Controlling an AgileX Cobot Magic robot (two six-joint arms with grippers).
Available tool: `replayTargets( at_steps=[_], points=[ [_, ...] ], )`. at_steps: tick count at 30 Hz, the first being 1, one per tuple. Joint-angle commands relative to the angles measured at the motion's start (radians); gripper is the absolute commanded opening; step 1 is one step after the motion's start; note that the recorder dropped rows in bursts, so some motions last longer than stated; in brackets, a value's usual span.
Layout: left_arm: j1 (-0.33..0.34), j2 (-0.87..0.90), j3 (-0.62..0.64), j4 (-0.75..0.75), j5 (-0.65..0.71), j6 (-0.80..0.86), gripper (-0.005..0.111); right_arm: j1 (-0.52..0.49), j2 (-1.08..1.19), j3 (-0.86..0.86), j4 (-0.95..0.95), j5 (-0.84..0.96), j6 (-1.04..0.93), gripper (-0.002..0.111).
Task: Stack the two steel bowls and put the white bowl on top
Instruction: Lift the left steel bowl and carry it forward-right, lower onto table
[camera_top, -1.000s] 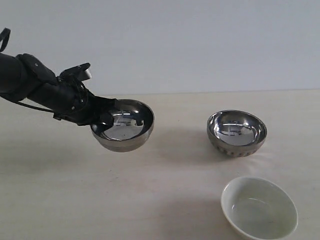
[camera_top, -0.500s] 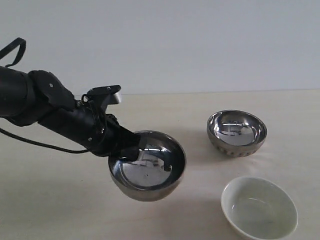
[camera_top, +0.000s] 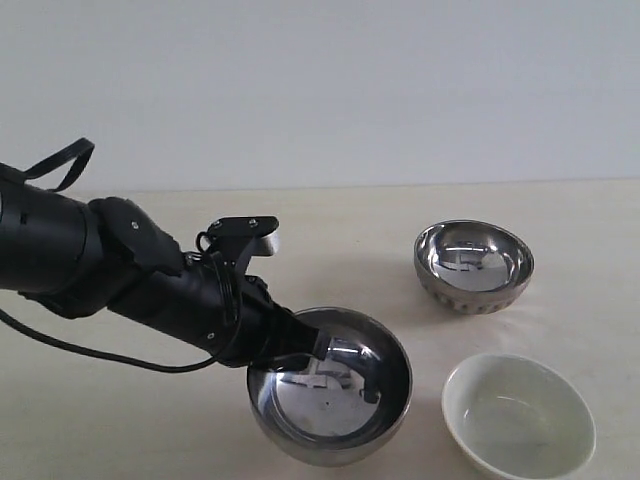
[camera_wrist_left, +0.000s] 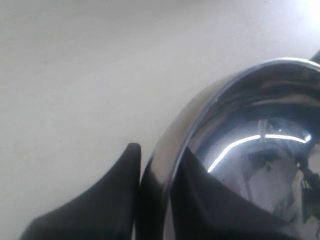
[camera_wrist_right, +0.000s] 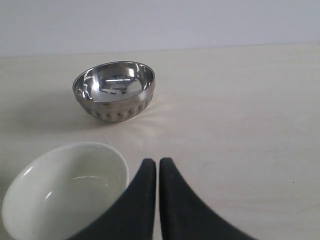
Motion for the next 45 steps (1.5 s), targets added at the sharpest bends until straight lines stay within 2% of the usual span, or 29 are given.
replayTargets(
  at_steps=[1, 4, 11, 19, 37, 39, 42, 45],
  points=[
    [-0.004, -0.002, 0.051, -0.097, -0.061, 0.097, 0.004, -0.005, -0.006, 0.0, 0.0, -0.001, -0.006, 0.0],
    [-0.004, -0.002, 0.053, -0.104, -0.06, 0.098, 0.004, -0.005, -0.006, 0.0, 0.0, -0.001, -0.006, 0.0],
    [-0.004, -0.002, 0.053, -0.227, -0.092, 0.199, 0.004, -0.005, -0.006, 0.0, 0.0, -0.001, -0.006, 0.0],
    [-0.004, 0.035, 0.053, -0.279, -0.094, 0.214, 0.004, -0.005, -0.006, 0.0, 0.0, -0.001, -0.006, 0.0],
    [-0.004, 0.055, 0.053, -0.289, -0.085, 0.236, 0.004, -0.005, -0.006, 0.0, 0.0, -0.001, -0.006, 0.0],
    [-0.004, 0.055, 0.053, -0.289, -0.085, 0.236, 0.011, -0.005, -0.006, 0.0, 0.0, -0.001, -0.006, 0.0],
    [-0.004, 0.055, 0.053, -0.289, -0.087, 0.236, 0.039, -0.005, -0.006, 0.0, 0.0, -0.001, -0.006, 0.0],
    [-0.004, 0.055, 0.053, -0.289, -0.089, 0.237, 0.044, -0.005, -0.006, 0.0, 0.0, -0.001, -0.006, 0.0]
  ],
)
